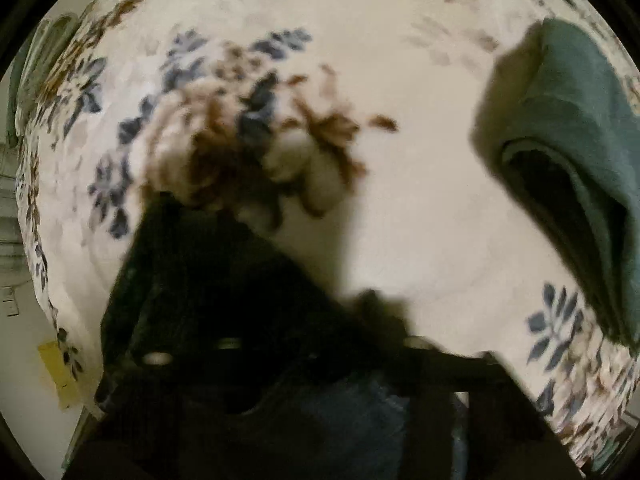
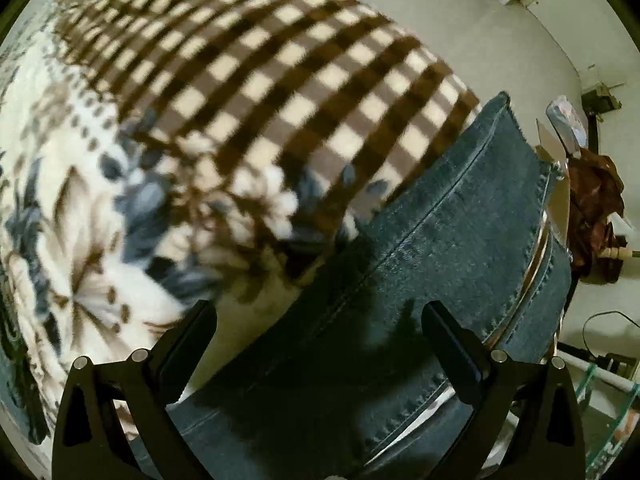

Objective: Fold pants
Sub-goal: 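Grasp the jeans waistband with the left tool while the right tool grasps the leg hems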

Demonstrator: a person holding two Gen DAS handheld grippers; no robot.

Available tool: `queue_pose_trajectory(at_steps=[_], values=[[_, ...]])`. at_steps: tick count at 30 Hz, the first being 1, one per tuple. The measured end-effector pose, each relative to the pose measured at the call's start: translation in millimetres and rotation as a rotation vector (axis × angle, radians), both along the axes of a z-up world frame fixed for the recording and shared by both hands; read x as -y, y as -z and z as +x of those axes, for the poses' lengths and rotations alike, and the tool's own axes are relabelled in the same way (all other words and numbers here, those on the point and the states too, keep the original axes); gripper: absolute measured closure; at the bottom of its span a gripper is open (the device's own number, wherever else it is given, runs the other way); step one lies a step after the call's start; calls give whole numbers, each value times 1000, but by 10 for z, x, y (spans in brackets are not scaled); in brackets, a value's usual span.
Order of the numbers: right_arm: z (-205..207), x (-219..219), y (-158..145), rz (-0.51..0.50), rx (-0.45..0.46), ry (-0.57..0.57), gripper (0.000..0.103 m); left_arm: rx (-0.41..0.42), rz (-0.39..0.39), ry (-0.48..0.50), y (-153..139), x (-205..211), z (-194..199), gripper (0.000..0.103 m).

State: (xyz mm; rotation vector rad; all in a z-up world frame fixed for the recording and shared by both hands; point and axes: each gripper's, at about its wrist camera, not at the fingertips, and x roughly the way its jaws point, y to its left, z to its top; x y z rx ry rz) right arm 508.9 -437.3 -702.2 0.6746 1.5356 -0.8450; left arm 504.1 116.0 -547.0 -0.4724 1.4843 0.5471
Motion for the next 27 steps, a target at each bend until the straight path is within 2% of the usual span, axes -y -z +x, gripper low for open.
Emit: queue_pose_trajectory(at_steps=[2, 4, 5, 6, 7, 10, 13, 15, 16, 19, 23, 25, 27], values=[[-19, 25, 85, 31, -5, 22, 10, 57, -52, -14, -109, -47, -100, 87], [-75, 54, 145, 62, -6, 38, 45, 111, -79, -7, -242, -61, -178, 88], [-115, 63, 155, 76, 8, 44, 54, 137, -90, 4, -322, -62, -229, 89], [-162, 69, 139, 78, 22, 47, 75, 162, -99, 5, -389, -73, -276, 91], [-213, 73, 103, 73, 42, 47, 91, 193, -111, -7, -476, -83, -342, 91], [-379, 36, -116, 53, 117, 8, 97, 260, -143, -39, -631, -167, -538, 94], [-558, -52, -398, 37, 174, -39, 97, 325, -175, -58, -727, -293, -787, 96], [-743, -110, -601, 36, 209, -66, 98, 366, -215, -59, -903, -334, -1003, 97], [-897, -118, -690, 40, 228, -75, 98, 375, -226, -57, -883, -393, -1006, 97], [-1185, -70, -1020, 55, 261, -88, 98, 411, -244, -44, -1056, -396, -1406, 97], [-1731, -88, -1355, 79, 280, -107, 98, 396, -236, -57, -999, -509, -1959, 97], [-2056, -64, -1389, 90, 289, -119, 98, 374, -230, -66, -875, -568, -2202, 97], [-2331, -70, -1292, 102, 286, -136, 98, 340, -227, -91, -659, -602, -2436, 97]])
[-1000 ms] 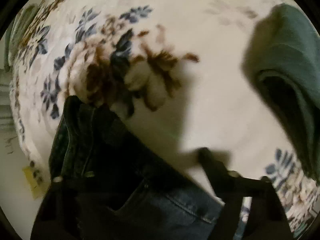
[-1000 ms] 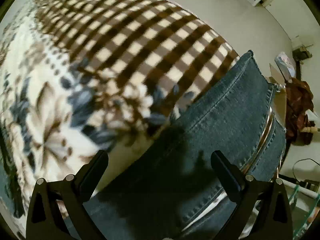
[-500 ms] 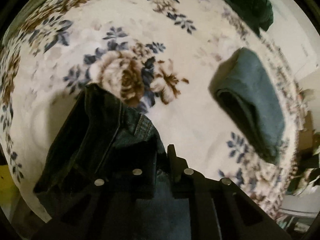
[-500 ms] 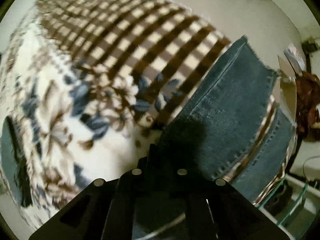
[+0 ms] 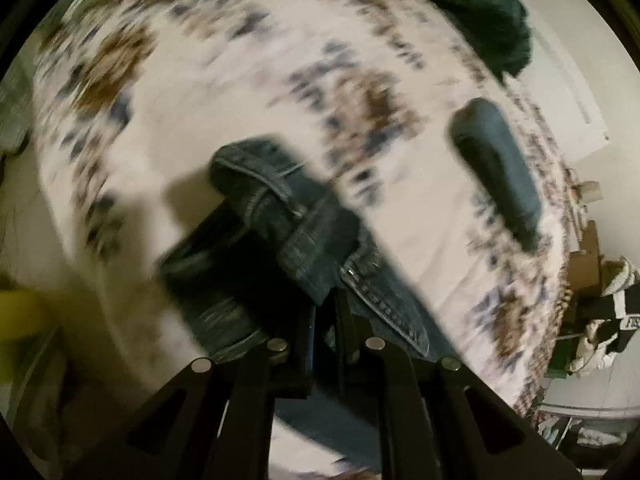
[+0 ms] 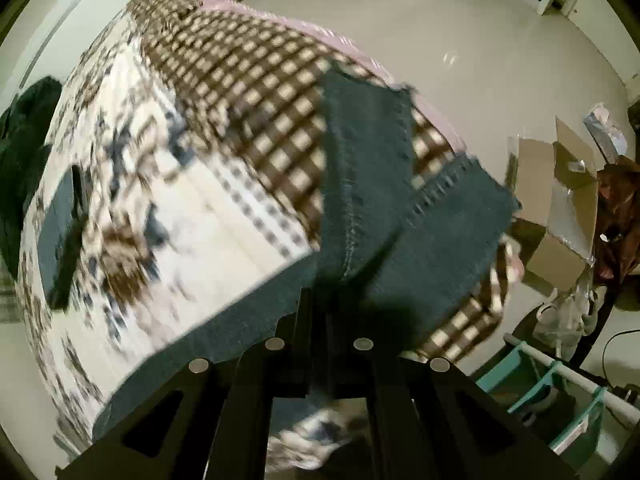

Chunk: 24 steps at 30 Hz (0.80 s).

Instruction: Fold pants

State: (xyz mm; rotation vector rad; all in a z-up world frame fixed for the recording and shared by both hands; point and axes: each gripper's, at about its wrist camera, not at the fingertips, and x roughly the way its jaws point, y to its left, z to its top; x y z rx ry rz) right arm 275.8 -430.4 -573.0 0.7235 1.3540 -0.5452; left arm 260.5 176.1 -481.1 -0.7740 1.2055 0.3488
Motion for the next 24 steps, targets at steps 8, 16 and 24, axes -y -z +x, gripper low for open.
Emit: queue_pose_trajectory(at_steps=[8, 16, 24], values=[[-496, -3, 612, -18, -33, -41, 98, -118, 7, -33, 912, -81, -477, 97], [-788, 220, 815, 60, -61, 9, 53, -136, 19, 23, 697, 71, -425, 85], [127, -51, 519, -272, 14, -348, 26, -138, 206, 328, 601, 1035, 134, 13]])
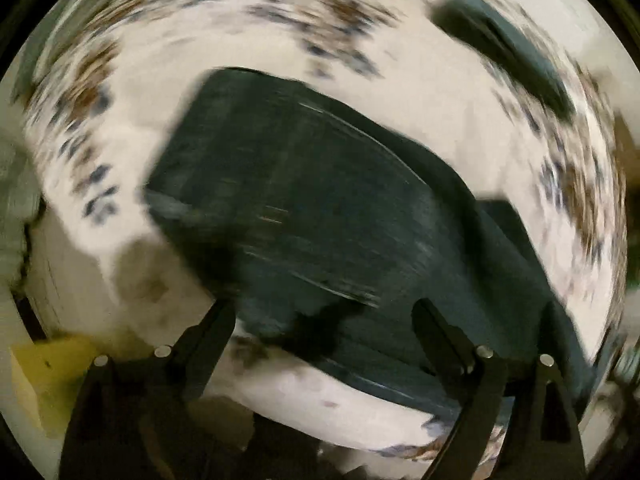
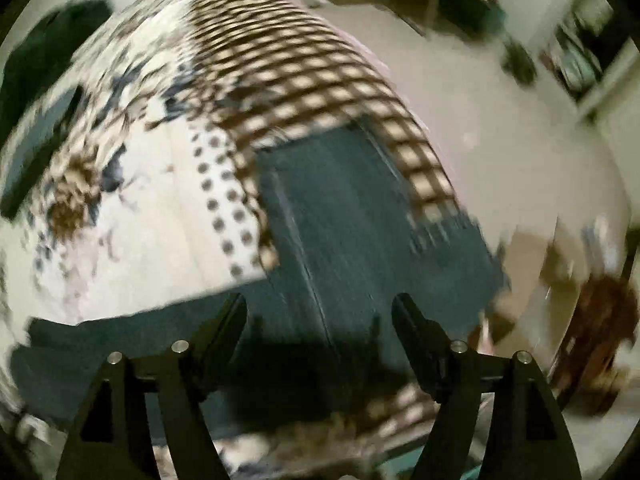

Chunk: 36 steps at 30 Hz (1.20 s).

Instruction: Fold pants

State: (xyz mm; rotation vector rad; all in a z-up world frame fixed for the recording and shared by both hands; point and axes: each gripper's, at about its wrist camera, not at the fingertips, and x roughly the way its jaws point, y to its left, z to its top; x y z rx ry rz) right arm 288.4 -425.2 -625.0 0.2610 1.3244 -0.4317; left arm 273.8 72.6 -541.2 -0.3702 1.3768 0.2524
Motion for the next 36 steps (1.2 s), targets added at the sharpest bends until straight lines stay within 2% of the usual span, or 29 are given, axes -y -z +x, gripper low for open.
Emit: queue_pose_trajectory(at_steps=[4, 6, 8, 9, 10, 14, 15, 16, 17, 18, 21, 23, 26, 29, 30, 32, 33, 36], values=[[372, -74, 273, -54, -71, -68, 26, -17, -2, 86, 169, 466, 135, 13], [400, -60, 427, -66, -103, -97, 27, -25, 2, 104, 227, 583, 185, 13], [306, 63, 470, -81, -102, -67, 57, -35, -13, 110, 292, 673, 233, 13], [237, 173, 436, -82, -81, -29, 83, -41, -20, 112, 317, 699, 246, 13], [133, 332, 368, -83, -55, 38, 89, -48, -34, 116, 346, 719, 270, 13], [-522, 1240, 100, -103, 18, 418, 91, -50, -36, 131, 390, 727, 316, 13], [-682, 1438, 96, -80, 36, 493, 84, -51, -32, 133, 401, 721, 316, 13], [-785, 1580, 115, -33, 53, 534, 62, -55, -32, 131, 416, 706, 335, 13], [-948, 1754, 152, 69, 81, 584, 51, -55, -35, 129, 431, 705, 311, 13], [-1014, 1801, 143, 105, 98, 601, 43, -56, -35, 126, 435, 679, 286, 13], [-1169, 1738, 24, 199, 160, 589, 43, -58, -28, 115, 451, 603, 271, 13], [-1214, 1527, 66, 284, 174, 574, 43, -62, -21, 95, 466, 550, 210, 13], [-1232, 1297, 235, 329, 150, 589, 43, -68, -24, 65, 502, 456, 184, 13], [-1201, 1411, 495, 333, 147, 664, 43, -54, -15, 68, 499, 370, 189, 13], [-1185, 1448, 564, 343, 142, 669, 43, -45, -9, 75, 494, 356, 208, 13], [-1072, 1487, 661, 334, 126, 655, 74, -34, 0, 81, 439, 434, 153, 13], [-993, 1460, 643, 298, 113, 631, 94, -31, -2, 80, 449, 426, 170, 13], [-844, 1364, 353, 181, 147, 535, 96, -33, 1, 64, 478, 385, 212, 13]])
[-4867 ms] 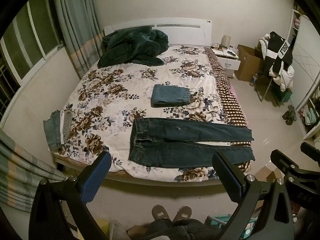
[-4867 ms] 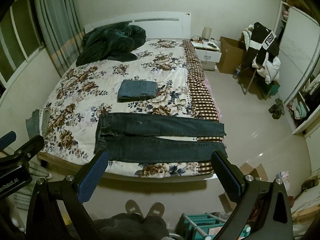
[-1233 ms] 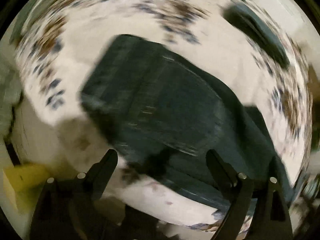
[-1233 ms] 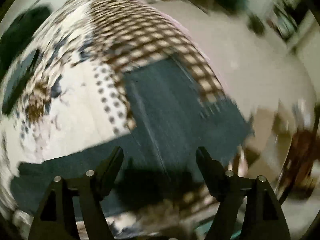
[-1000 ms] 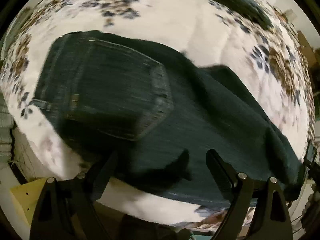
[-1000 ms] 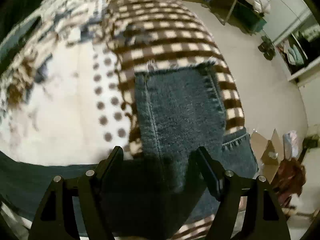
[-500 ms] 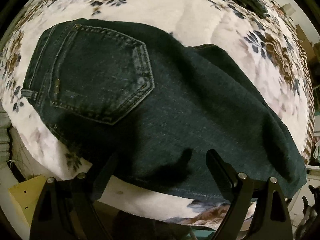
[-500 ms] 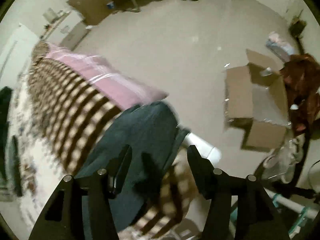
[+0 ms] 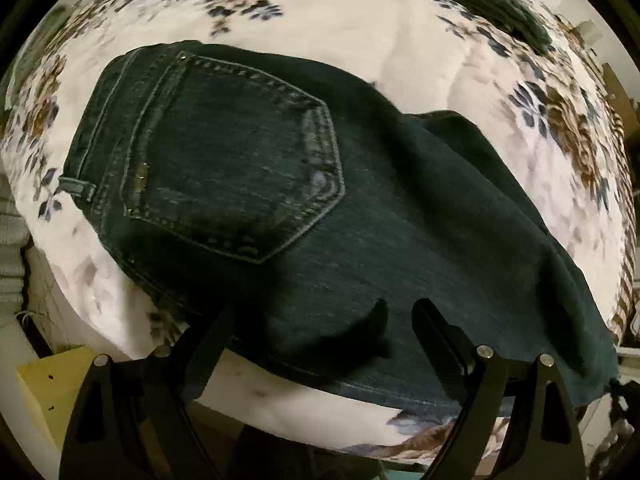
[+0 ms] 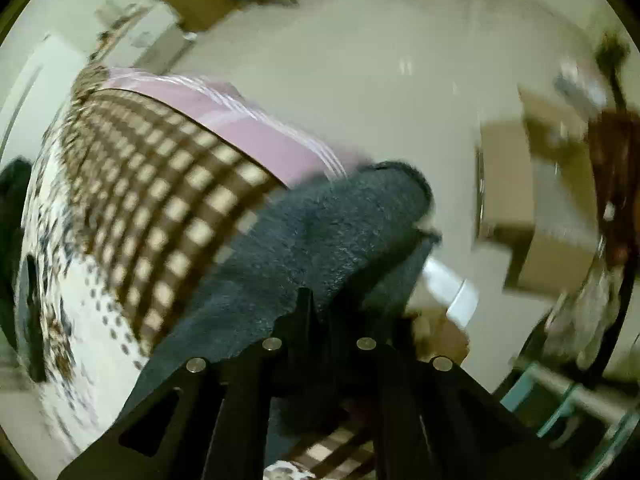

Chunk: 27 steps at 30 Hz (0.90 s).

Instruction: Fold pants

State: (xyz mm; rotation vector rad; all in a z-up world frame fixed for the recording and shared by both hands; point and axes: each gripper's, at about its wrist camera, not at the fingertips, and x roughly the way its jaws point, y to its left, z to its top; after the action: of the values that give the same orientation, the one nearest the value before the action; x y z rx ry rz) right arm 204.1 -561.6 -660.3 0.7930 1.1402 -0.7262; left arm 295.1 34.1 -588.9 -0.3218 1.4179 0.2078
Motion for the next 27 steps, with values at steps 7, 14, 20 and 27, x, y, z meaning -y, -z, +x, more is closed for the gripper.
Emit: queue_pose_trajectory(at_steps=[7, 14, 20, 27], values=[[128, 216, -94, 12, -3, 18, 87, 2, -4, -20, 0, -237, -73, 13], [-161, -250, -235, 142, 40, -22, 61, 3, -15, -60, 15, -541, -300, 13], [-82, -1514, -30, 448, 96, -159, 61, 10, -40, -166, 36, -1051, -316, 13], [124, -2523, 598, 645, 28, -169, 62, 53, -142, -293, 113, -1739, -335, 13]])
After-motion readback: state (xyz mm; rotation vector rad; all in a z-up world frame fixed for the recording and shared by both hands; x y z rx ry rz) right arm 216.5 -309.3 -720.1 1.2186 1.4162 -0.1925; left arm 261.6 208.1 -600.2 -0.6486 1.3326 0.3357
